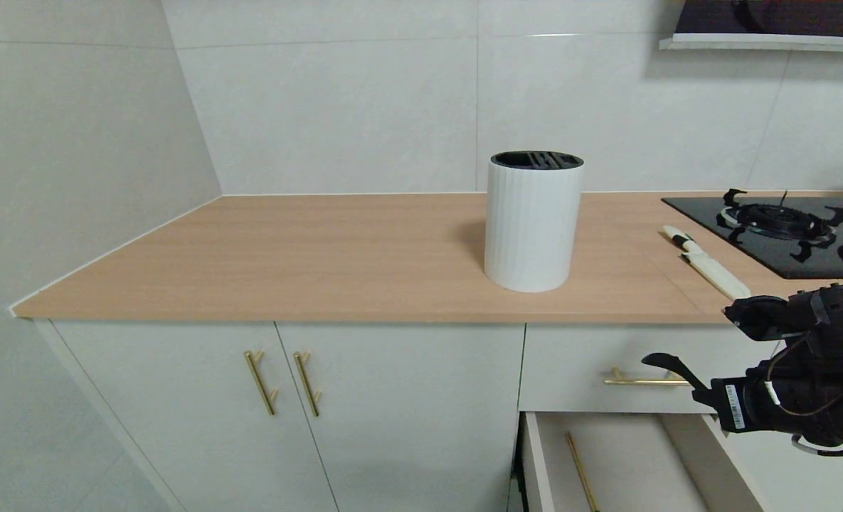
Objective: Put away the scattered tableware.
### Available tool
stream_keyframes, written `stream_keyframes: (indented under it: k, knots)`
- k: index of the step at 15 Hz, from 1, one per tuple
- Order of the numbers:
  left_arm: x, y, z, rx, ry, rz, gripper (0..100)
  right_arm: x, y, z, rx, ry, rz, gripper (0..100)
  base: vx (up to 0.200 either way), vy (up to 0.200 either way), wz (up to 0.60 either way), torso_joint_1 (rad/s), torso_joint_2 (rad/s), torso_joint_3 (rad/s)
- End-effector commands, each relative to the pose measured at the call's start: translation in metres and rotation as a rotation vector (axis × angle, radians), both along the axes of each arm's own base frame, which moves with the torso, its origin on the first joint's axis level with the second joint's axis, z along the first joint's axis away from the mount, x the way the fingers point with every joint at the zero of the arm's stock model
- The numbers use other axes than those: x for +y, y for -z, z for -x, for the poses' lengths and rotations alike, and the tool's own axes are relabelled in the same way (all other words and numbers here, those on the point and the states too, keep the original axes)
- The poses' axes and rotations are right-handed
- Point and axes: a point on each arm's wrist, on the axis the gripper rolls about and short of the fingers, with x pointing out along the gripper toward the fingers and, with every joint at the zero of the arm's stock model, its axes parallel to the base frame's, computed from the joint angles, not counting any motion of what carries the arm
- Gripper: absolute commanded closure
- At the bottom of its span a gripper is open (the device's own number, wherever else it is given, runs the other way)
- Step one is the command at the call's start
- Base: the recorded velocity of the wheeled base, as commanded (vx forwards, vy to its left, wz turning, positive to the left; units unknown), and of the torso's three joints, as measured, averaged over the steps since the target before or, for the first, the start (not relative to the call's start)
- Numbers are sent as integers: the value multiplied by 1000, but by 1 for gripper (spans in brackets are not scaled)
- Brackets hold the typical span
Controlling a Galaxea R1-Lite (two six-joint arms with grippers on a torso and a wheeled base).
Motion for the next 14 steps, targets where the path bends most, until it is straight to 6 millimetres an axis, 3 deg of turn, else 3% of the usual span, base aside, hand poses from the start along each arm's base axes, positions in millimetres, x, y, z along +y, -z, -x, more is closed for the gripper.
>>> stream_keyframes:
  k: [1,14]
  knots:
    - [0,0,0,0,-1,0,0,1,4,-2,14,-5,7,100,0,0,0,-198,466,281]
    - [0,0,0,0,-1,0,0,1,9,-4,38,-3,11,100,0,0,0,-140,446,302]
